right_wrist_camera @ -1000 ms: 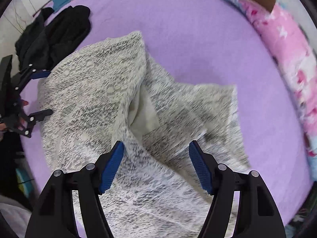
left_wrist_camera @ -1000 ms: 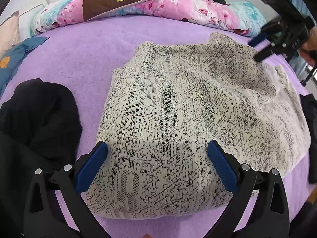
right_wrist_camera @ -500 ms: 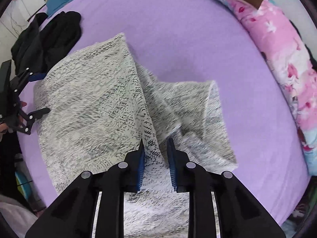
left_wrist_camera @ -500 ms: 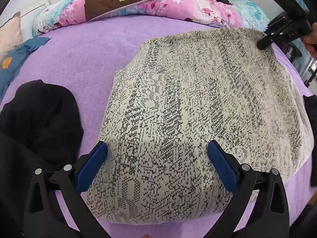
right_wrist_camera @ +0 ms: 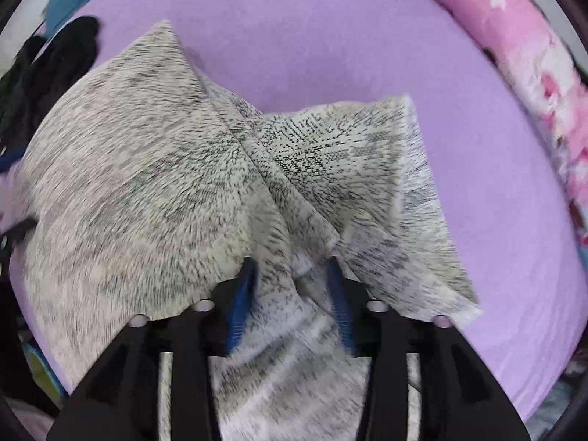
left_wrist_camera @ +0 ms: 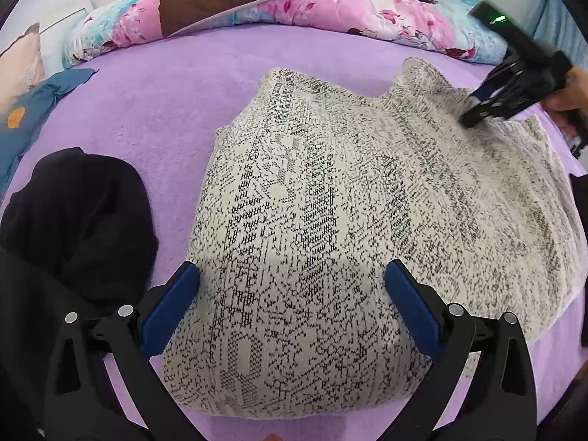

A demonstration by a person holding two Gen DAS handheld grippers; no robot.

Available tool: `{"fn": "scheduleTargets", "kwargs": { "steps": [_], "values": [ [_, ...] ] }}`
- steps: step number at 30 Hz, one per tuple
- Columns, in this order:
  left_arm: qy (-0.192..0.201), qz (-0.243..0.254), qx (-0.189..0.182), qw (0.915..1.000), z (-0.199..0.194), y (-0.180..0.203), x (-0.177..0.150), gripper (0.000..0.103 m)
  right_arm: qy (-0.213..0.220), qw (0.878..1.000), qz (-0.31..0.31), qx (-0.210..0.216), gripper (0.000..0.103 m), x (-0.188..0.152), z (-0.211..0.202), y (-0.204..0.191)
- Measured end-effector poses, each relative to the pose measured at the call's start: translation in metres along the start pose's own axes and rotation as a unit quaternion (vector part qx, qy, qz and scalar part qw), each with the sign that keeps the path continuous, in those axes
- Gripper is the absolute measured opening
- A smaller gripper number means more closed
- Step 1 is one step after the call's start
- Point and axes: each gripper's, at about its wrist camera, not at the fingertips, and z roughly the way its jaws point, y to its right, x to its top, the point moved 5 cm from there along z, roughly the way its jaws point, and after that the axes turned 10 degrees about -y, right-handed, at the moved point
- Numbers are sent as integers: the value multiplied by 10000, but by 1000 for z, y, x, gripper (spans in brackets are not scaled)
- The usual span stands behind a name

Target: Fold large clothes

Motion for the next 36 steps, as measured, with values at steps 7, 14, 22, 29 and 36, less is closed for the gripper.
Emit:
{"fn": "scheduleTargets", "kwargs": {
  "steps": [7,14,22,29,36],
  "values": [
    [33,27,-3,10000,1,2,4,97,-163,9993,-59,-320,62,-64,-42,33],
    [52,48,19,10000,1,0,-1,97,-617,9965,-75,-557,62,-101,-39,68],
    [78,61,97,9999,2,2,0,97,-941,9942,-373,-370,62,-100,-11,78],
    [89,77,74,9999,3,3,2,98,-1233,9917,-344,-66,61,-108,17,93],
    [65,57,60,9999,4,2,3,98,-1288,9911,-345,43,6,-120,15,107]
  ]
}}
